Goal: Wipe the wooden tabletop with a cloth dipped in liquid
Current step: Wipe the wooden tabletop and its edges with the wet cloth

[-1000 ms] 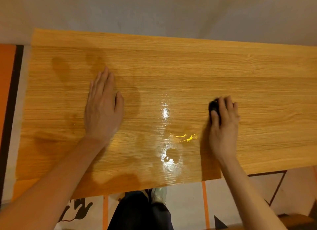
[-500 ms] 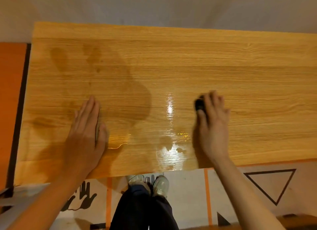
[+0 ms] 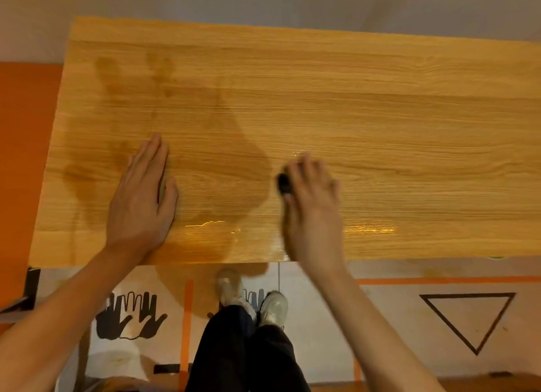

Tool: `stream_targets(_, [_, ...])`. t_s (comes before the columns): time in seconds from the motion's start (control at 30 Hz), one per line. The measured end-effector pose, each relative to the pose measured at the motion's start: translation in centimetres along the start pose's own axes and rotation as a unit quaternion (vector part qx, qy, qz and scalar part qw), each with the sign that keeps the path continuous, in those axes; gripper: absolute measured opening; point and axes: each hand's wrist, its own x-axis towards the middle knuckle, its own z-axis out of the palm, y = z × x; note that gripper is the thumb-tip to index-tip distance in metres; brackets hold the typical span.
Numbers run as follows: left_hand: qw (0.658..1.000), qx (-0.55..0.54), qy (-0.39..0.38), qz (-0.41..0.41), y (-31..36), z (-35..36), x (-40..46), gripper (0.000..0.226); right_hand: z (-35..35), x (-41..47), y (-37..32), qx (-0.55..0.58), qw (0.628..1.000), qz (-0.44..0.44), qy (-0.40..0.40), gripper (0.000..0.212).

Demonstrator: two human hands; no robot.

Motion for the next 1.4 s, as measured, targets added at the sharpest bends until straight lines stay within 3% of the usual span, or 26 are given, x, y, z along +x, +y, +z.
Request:
stream_targets(0.1, [1.000, 0.006, 0.005, -0.002, -0.2, 0.0, 0.1, 0.057, -2.5, -1.7, 5.3, 0.022, 0.990, 0.136, 0.037, 0.050])
stream_targets(0.17, [1.000, 0.010, 0.007, -0.001, -0.3, 0.0, 0.1, 0.058, -1.1, -2.4, 3.7, 0.018, 0.984, 0.167, 0.064, 0.051])
stream_targets(0.23, [1.000, 0.010, 0.015, 0.001, -0.3, 0.1, 0.1, 0.057, 1.4, -2.3, -0.3, 0.012, 0.990, 0.115, 0.078, 0.054])
stream_targets(0.37, [1.000, 0.022, 0.021, 0.004, -0.5, 0.1, 0.0, 0.056, 5.2, -2.5, -7.8, -0.012, 0.999, -0.039, -0.007, 0.063])
stream_targets(0.47, [1.000, 0.022, 0.017, 0.010, -0.7, 0.2, 0.2, 0.056, 3.3, -2.5, -4.8, -0.001, 0.996, -0.082, -0.035, 0.053])
stream_targets(0.63, [1.000, 0.017, 0.018, 0.008, -0.7, 0.1, 0.3, 0.055, -2.8, -5.1, 6.3, 0.020, 0.992, 0.119, 0.036, 0.051])
stream_targets(0.73, [1.000, 0.011, 0.019, 0.008, -0.5, 0.1, 0.4, 0.055, -1.0, -5.3, 3.8, 0.020, 0.981, 0.172, 0.083, 0.050])
stream_targets(0.9, [1.000, 0.019, 0.014, 0.002, -0.5, -0.1, 0.2, 0.059, 5.6, -5.2, -8.5, 0.026, 0.997, 0.046, 0.060, 0.052])
stream_targets(1.03, [1.000, 0.021, 0.011, 0.001, -0.2, -0.2, 0.1, 0.058, 4.2, -5.4, -6.7, 0.073, 0.996, -0.041, 0.017, 0.045])
stream_targets(1.17, [1.000, 0.018, 0.000, 0.004, -0.2, -0.1, 0.1, 0.060, 0.1, -7.2, 1.7, 0.067, 0.986, 0.121, 0.091, 0.045])
stream_targets(1.27, [1.000, 0.028, 0.000, 0.009, -0.4, -0.2, 0.1, 0.061, 1.2, -7.2, 0.9, 0.085, 0.956, 0.222, 0.171, 0.044])
stream_targets(1.4, [1.000, 0.020, 0.002, 0.010, -0.5, -0.2, 0.1, 0.061, 6.0, -7.0, -7.7, 0.068, 0.968, 0.153, 0.184, 0.039])
